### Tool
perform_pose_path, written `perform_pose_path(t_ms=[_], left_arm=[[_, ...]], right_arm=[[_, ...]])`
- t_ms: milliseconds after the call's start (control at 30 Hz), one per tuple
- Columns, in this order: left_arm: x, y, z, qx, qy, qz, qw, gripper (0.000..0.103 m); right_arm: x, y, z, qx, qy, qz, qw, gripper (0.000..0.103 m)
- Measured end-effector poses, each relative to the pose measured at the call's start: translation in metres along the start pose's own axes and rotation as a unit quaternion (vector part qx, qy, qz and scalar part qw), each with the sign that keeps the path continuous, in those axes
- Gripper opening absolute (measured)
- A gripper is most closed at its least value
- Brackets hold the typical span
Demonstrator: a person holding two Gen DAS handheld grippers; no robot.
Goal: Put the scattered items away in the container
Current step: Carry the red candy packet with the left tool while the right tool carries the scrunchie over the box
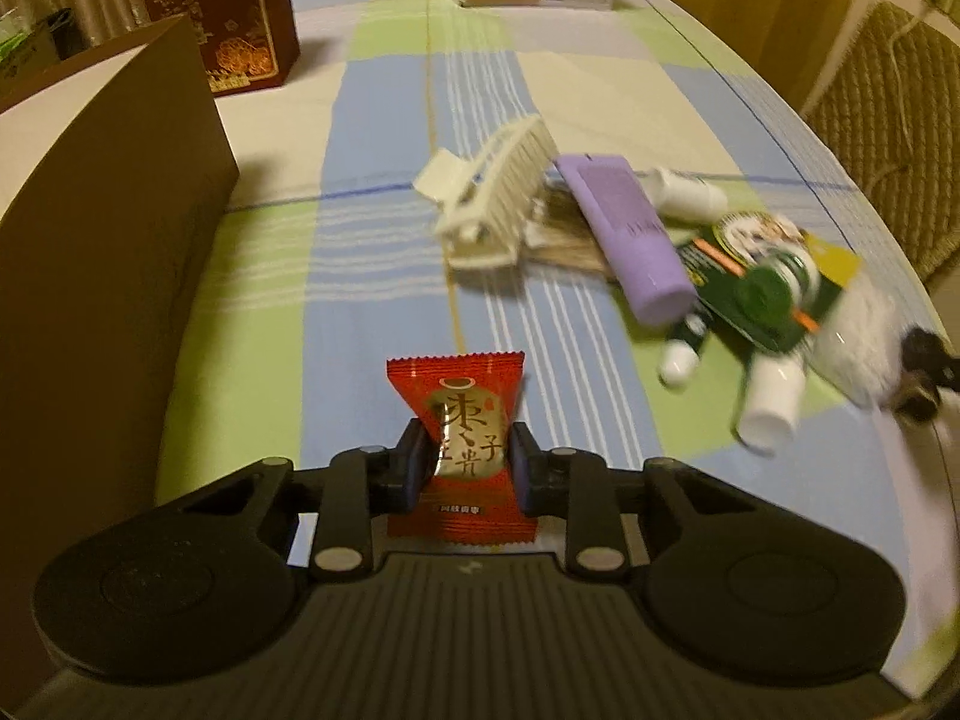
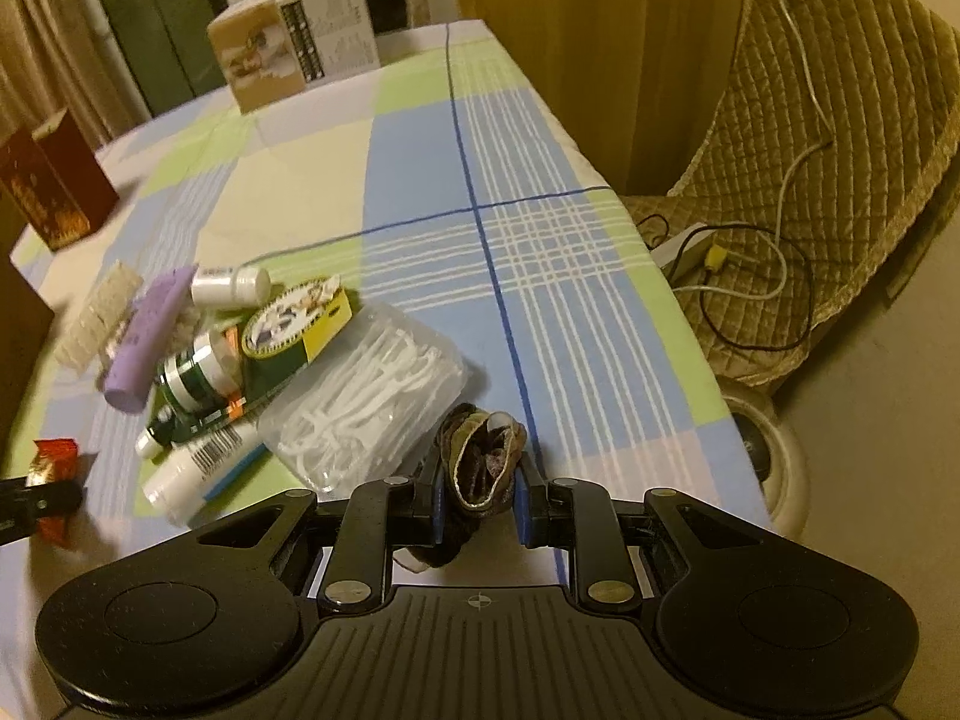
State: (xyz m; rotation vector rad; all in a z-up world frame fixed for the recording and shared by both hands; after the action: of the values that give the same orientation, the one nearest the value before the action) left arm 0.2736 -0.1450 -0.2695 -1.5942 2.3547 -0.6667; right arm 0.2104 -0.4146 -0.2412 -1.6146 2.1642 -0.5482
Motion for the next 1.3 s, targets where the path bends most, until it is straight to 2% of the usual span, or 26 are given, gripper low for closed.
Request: perform_pose_path(t_ms=[33, 67, 233, 333, 533, 733, 867, 1033, 1167, 1300], left_arm=[[0.003, 0.003, -0.005, -0.001, 0.008, 0.001, 1.0, 0.023], [0.007, 0.005, -0.011, 0.002, 0.015, 0.004, 0.9999, 0.023], [0.011, 0.0, -0.056, 0.037, 0.028, 0.02, 0.9987, 0.023], [0.003, -0.005, -0.085, 0.057, 0.036, 0.01, 0.9977, 0.023], [-0.026, -0.01, -0.135, 0.093, 0.02, 0.008, 0.9954, 0.023], [-0.076, -0.002, -0.174, 0.119, -0.01, -0.022, 0.9926, 0.023], [-0.121, 0.008, -0.198, 0.132, -0.046, -0.046, 0.9891, 0.023], [-0.175, 0.023, -0.219, 0.134, -0.076, -0.076, 0.9851, 0.023], [-0.209, 0.028, -0.224, 0.125, -0.081, -0.075, 0.986, 0.023], [-0.233, 0.02, -0.214, 0.113, -0.077, -0.052, 0.9893, 0.023]], right_arm=[[0.0, 0.001, 0.0, -0.003, 0.005, -0.002, 1.0, 0.024], [0.001, 0.002, -0.001, -0.005, 0.007, 0.001, 1.0, 0.018], [0.002, -0.001, -0.025, 0.014, 0.001, 0.014, 1.0, 0.018], [-0.01, -0.004, -0.044, 0.03, -0.015, 0.01, 0.999, 0.018], [-0.05, -0.001, -0.082, 0.05, -0.059, 0.003, 0.997, 0.018], [-0.138, -0.012, -0.126, 0.08, -0.133, -0.054, 0.986, 0.018], [-0.213, -0.014, -0.146, 0.09, -0.195, -0.099, 0.972, 0.018], [-0.31, -0.007, -0.16, 0.086, -0.268, -0.159, 0.946, 0.018], [-0.372, 0.003, -0.156, 0.074, -0.298, -0.197, 0.931, 0.018], [-0.417, 0.007, -0.133, 0.069, -0.292, -0.241, 0.923, 0.018]])
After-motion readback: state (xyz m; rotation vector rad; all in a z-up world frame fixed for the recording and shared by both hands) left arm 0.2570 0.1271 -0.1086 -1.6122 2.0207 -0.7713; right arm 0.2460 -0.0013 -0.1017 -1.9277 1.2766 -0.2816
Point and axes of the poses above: each gripper's, at about its wrist camera, not at the fingertips, and z roughly the way its jaws point, x to its right, y to its underside, the point moved 8 cm from there along z, roughly the way its jaws point, and after that the axes turned 2 degrees about y, right-handed, at the moved point
